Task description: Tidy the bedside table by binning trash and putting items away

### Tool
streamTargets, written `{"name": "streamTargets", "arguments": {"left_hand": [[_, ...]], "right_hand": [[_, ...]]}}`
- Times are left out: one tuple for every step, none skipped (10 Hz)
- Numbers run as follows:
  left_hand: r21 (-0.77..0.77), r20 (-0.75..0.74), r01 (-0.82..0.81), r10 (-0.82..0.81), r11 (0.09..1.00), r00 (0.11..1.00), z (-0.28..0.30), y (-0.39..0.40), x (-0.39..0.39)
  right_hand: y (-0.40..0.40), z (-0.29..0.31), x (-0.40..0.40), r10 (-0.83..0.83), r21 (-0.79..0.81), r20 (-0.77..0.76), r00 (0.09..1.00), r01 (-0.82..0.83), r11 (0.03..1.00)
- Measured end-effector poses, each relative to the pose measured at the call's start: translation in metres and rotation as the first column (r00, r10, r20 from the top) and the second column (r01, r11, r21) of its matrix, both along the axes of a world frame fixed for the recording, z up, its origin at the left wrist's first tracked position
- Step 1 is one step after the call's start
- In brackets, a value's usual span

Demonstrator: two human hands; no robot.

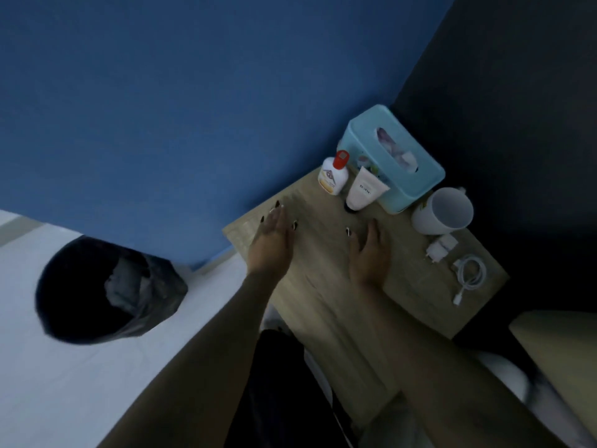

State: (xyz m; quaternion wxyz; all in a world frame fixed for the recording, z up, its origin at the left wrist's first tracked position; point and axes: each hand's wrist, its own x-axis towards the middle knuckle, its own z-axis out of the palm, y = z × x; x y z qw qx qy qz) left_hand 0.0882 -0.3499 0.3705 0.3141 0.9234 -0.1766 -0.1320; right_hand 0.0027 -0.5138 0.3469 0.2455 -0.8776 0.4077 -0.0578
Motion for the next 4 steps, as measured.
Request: {"name": "streamTargets", "arguments": {"left_hand": [[0.249, -0.081, 0.165, -0.149, 0.954, 0.985, 0.042, 0.036, -0.008], [0.341, -0.164, 0.242, -0.196, 0.908, 0.967, 0.094, 0.053, -0.014], [0.354, -0.158, 0.269, -0.226, 0.896, 0.961, 0.151, 0.061, -0.023], [0.393, -0.16, 0.278, -0.232, 0.877, 0.959, 0.19, 0.069, -0.034]], "right_hand": [[0.019, 0.032, -0.026, 0.249, 0.043, -0.231, 0.941, -0.246, 0.968], [0.024, 0.071, -0.039, 0.498, 0.154, -0.346, 0.795, -0.475, 0.866], [0.026, 0.12, -0.039, 0.633, 0.181, -0.418, 0.652, -0.623, 0.761], [0.033, 0.155, -0.036, 0.674, 0.191, -0.425, 0.604, -0.668, 0.72]]}}
